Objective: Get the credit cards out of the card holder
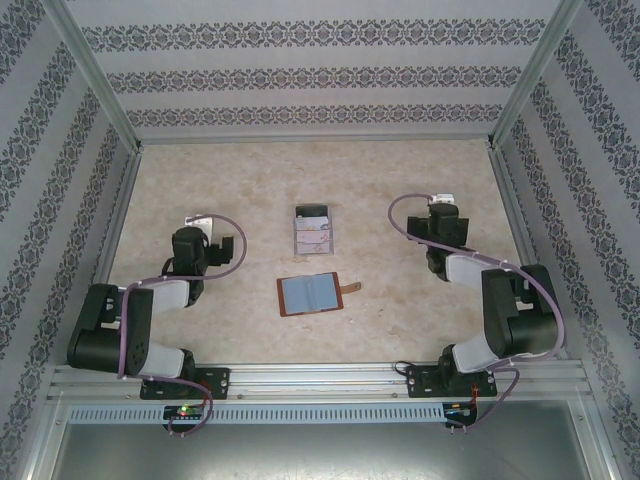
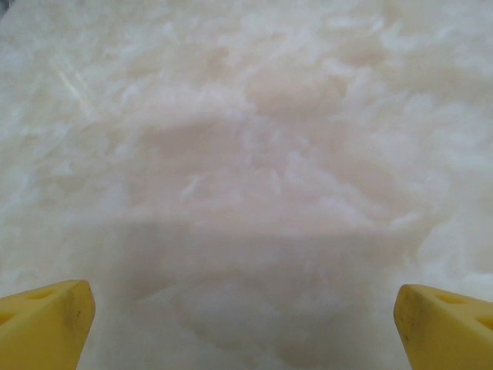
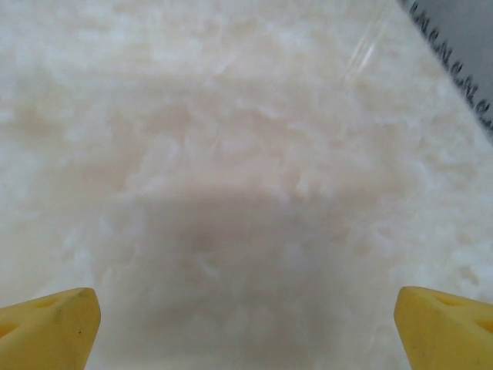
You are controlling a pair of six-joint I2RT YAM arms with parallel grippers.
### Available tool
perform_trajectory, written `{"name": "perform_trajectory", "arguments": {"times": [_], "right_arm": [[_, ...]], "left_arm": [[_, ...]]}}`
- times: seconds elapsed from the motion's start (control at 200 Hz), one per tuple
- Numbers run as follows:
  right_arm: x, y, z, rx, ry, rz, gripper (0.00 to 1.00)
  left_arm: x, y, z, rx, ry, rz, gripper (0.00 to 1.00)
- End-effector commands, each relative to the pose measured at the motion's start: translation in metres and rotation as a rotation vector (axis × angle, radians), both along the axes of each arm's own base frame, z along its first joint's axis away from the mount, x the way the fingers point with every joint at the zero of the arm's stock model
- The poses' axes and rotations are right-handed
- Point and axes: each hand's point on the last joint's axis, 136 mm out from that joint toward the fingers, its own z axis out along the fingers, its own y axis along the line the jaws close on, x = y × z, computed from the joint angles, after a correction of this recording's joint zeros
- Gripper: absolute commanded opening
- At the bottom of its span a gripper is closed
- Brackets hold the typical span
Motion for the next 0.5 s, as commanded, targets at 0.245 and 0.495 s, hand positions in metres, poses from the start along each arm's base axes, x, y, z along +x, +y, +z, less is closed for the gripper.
{"name": "perform_trajectory", "arguments": {"times": [0.245, 0.495], "right_arm": [[0.003, 0.015, 0.025, 0.087, -0.287, 0.144, 0.98], [0.003, 0.016, 0.024, 0.084, -0.263, 0.148, 0.98]], "left_arm": [[0.032, 0.006, 0.017, -0.058, -0.168, 0.004, 1.0], [0.032, 0.007, 0.017, -0.058, -0.167, 0.01, 1.0]]}}
